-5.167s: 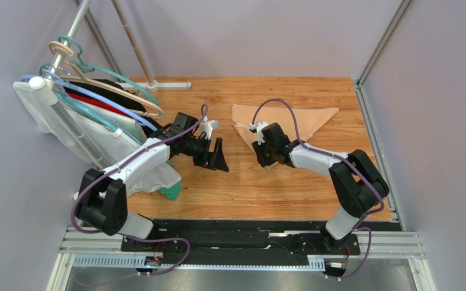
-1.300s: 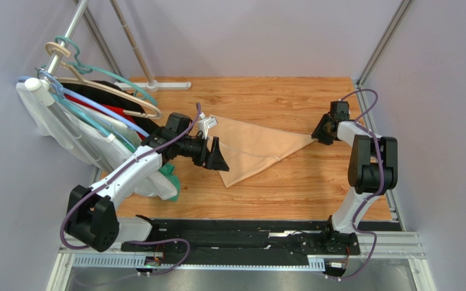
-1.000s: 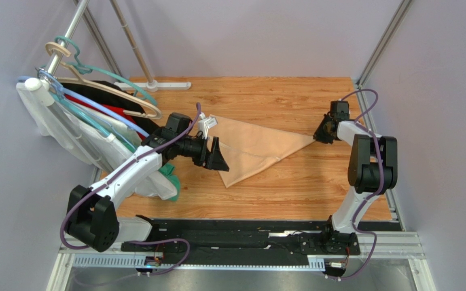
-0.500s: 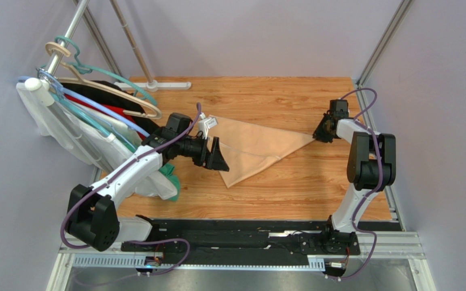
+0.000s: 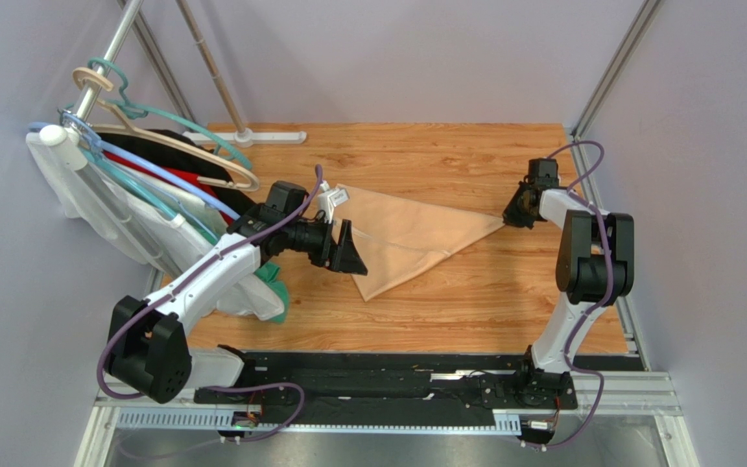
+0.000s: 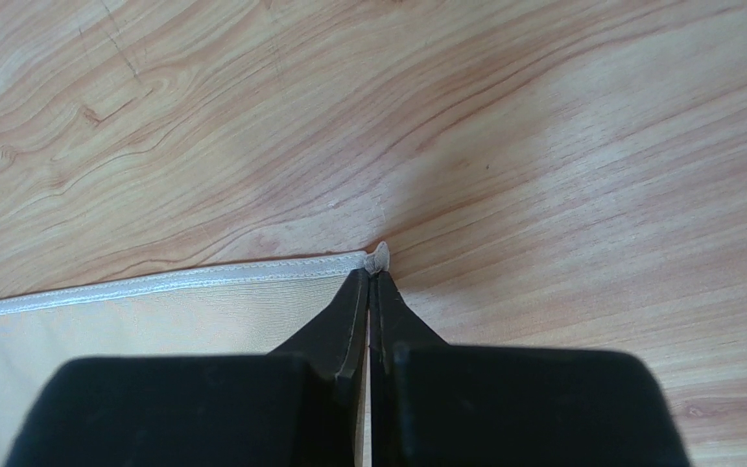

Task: Fold the napkin, place the utensils inside, and roll it up
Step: Fold the napkin

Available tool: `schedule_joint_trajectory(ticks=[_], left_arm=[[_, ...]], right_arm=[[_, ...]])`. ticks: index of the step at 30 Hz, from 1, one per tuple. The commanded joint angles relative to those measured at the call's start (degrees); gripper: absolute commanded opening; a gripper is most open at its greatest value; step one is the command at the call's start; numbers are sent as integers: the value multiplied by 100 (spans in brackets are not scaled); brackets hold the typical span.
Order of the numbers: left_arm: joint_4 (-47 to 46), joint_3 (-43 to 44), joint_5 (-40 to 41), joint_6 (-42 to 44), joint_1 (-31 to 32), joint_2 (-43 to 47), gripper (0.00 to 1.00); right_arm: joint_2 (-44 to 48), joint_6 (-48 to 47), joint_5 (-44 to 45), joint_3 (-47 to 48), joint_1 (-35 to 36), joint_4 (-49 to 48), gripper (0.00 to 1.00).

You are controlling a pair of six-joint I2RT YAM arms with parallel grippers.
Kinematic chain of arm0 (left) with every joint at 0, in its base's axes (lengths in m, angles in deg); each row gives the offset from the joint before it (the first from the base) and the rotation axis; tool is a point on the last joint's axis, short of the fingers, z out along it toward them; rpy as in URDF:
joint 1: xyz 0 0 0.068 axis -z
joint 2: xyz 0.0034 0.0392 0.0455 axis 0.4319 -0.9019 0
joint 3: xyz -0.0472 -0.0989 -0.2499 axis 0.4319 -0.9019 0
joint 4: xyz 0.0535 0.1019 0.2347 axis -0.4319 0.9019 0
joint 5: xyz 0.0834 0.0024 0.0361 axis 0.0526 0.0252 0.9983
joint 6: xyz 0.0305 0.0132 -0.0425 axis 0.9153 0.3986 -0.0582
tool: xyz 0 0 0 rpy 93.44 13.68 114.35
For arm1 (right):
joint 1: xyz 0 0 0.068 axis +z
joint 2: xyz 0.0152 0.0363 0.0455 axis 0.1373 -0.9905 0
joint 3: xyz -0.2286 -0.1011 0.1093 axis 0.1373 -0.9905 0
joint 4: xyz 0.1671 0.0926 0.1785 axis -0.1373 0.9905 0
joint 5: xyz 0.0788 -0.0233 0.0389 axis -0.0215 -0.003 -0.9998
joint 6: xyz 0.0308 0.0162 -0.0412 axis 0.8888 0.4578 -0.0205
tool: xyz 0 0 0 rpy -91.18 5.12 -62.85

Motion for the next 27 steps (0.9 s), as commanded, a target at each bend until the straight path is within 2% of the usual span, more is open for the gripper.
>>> schedule_joint_trajectory(ticks=[1,12,19,27], left_arm=[[-68,63,-85,-48,-126,10,87],[-50,71,-76,-66,-126,-60,87],[-42,63,-67,-48,-126,-52,87],[-33,54,-67,-39,-126,-25,87]], right_arm=[[-61,11,94,180,-26,45,0],[1160,-191,-186,-681,176,-763,0],[1890,-271,-502,-1155,728,-1238,0],[2741,-578,-363,-1454,1380,-1089,0]])
